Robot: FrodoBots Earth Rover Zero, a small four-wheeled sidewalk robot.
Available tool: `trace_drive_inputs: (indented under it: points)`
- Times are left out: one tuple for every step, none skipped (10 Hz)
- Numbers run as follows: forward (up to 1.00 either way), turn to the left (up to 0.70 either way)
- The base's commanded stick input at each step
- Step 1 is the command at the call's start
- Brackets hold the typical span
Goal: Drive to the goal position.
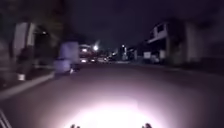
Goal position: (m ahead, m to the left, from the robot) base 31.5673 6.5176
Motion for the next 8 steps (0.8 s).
trace_drive_inputs:
  points:
    - [1.00,0.00]
    - [1.00,0.00]
    - [1.00,0.00]
    - [1.00,0.00]
    - [1.00,0.00]
    - [1.00,0.00]
    - [1.00,0.00]
    - [1.00,0.00]
